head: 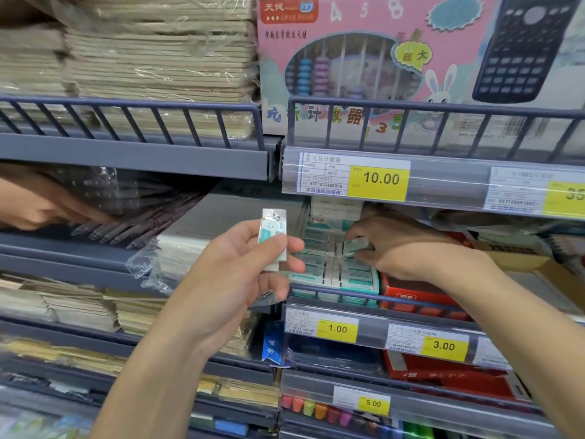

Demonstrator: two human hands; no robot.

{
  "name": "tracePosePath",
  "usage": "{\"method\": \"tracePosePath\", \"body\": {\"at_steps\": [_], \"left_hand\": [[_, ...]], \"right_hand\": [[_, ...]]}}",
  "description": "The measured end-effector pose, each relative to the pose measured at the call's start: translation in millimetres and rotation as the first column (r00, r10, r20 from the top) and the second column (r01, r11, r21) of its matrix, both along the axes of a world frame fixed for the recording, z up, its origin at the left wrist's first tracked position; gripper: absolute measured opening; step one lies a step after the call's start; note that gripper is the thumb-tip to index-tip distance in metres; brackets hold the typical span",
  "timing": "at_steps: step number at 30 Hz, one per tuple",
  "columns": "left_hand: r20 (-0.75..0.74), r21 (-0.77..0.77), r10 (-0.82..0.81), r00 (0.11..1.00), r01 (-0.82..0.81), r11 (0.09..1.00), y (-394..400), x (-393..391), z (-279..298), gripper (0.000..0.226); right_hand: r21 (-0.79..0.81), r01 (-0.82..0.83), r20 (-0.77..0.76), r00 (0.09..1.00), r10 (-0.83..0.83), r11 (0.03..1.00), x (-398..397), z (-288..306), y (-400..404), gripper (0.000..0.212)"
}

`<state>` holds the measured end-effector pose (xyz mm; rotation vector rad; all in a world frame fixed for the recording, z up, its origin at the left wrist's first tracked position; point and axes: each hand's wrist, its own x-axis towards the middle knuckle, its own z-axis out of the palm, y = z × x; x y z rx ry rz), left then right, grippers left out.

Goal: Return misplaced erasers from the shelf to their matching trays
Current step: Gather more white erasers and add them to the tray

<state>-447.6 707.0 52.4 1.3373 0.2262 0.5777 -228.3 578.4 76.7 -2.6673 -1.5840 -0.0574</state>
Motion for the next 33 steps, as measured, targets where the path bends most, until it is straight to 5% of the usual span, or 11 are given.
{"method": "tracePosePath", "body": {"at_steps": [13,16,19,20,28,33], "left_hand": [[-0.076,0.145,-0.041,0.996,0.051,0.988,4.3,2.2,-7.5,0.029],[-0.073,0.176,-0.026,0.997,0.039,0.984,3.7,3.0,-7.9,0.02],[-0.087,0.196,-0.016,0.996,0.033,0.98,3.1,3.3,-8.2,0.018],[-0.103,0.21,-0.012,0.995,0.033,0.977,2.8,3.2,-8.2,0.021],[-0.157,0.211,0.007,0.988,0.026,0.977,-2.3,2.1,-4.3,0.034],[-0.112,0.105,0.072,0.991,-0.06,0.993,-2.1,2.3,-3.3,0.029]], "right_hand": [[0.002,-0.02,0.017,1.0,0.02,1.0,-1.5,-2.4,6.4,0.022],[0.159,-0.007,-0.069,0.997,0.018,0.987,-10.3,2.9,0.8,0.023],[0.452,0.012,-0.491,0.838,0.238,0.892,-29.4,9.6,-8.4,0.02],[0.511,-0.024,-0.518,0.789,0.33,0.859,-35.2,12.1,-11.6,0.019],[0.644,-0.223,-0.485,0.621,0.615,0.732,-52.3,12.3,-11.8,0.033],[0.637,-0.22,-0.456,0.665,0.591,0.739,-50.3,15.0,-18.3,0.021]]}}
